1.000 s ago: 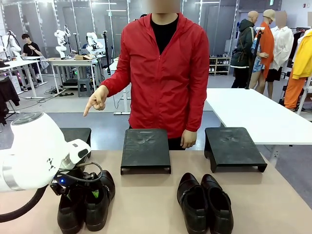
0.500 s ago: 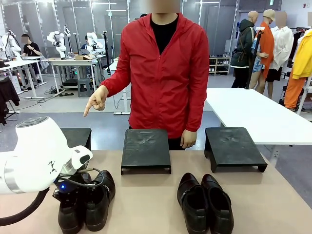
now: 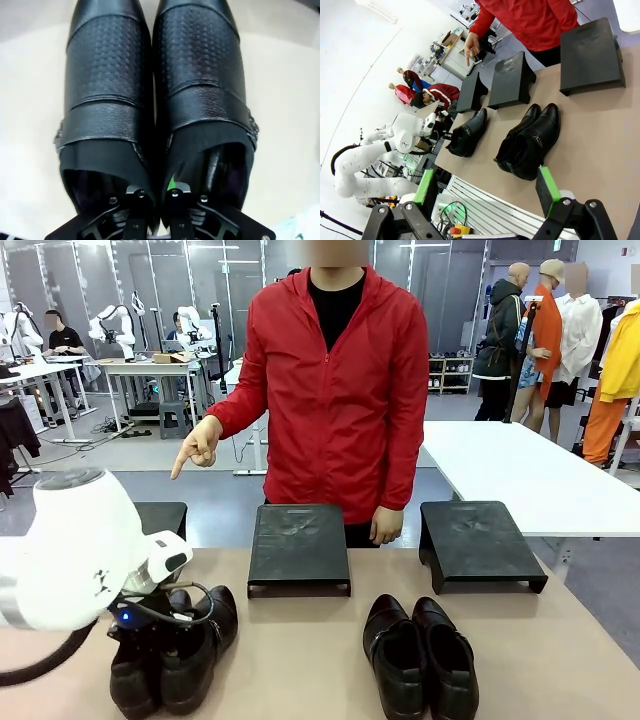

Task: Place the shoes on the stand as instructed by the person.
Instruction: Pick up one pair of Shoes and place it on the Shoes Stand indicated by the person.

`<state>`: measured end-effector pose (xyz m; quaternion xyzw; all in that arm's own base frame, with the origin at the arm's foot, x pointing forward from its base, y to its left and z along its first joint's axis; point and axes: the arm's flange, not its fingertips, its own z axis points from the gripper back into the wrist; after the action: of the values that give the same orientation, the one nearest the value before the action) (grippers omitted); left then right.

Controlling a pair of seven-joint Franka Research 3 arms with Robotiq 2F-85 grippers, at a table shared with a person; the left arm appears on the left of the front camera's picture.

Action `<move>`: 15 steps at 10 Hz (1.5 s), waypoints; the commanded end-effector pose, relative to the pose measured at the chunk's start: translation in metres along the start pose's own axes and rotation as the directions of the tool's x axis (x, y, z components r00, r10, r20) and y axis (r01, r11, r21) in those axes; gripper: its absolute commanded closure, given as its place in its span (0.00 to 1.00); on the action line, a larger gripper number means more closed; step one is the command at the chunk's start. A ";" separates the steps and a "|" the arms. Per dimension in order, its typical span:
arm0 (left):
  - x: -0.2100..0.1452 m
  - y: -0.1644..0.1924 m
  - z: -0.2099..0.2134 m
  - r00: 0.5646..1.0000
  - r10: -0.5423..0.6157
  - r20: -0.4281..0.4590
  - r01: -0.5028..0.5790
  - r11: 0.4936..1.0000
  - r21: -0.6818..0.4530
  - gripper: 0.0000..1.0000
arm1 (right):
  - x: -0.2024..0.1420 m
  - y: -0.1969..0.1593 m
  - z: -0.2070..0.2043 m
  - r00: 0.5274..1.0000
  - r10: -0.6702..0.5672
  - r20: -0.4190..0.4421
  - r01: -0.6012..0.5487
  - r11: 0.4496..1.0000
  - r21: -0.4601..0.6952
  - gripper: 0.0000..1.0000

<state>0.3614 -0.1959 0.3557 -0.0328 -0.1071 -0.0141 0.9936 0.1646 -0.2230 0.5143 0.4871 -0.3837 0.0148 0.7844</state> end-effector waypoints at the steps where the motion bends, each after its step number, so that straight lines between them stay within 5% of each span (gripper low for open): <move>1: 0.020 -0.013 0.055 0.997 -0.045 0.063 0.040 0.995 0.087 1.00 | 0.000 0.000 0.001 1.000 0.020 0.013 -0.021 1.000 0.006 0.00; 7: 0.052 0.043 0.177 0.997 -0.036 0.062 0.034 0.999 0.038 0.99 | 0.000 0.000 0.001 1.000 0.020 0.013 -0.021 1.000 0.006 0.00; 10: 0.055 0.068 0.189 0.986 -0.106 0.127 0.110 0.994 -0.029 0.99 | 0.000 0.000 0.001 1.000 0.020 0.013 -0.021 1.000 0.006 0.00; 11: 0.055 0.061 0.178 0.997 -0.019 0.070 0.019 1.000 0.008 0.99 | 0.000 0.000 0.001 1.000 0.020 0.013 -0.021 1.000 0.006 0.00; 15: 0.055 0.061 0.178 0.997 -0.019 0.070 0.019 1.000 0.008 0.99 | 0.000 0.000 0.001 1.000 0.020 0.013 -0.021 1.000 0.006 0.00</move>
<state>0.3802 -0.1204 0.5281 -0.0299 -0.1333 -0.0293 0.9902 0.1643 -0.2236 0.5147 0.4879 -0.3848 0.0138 0.7834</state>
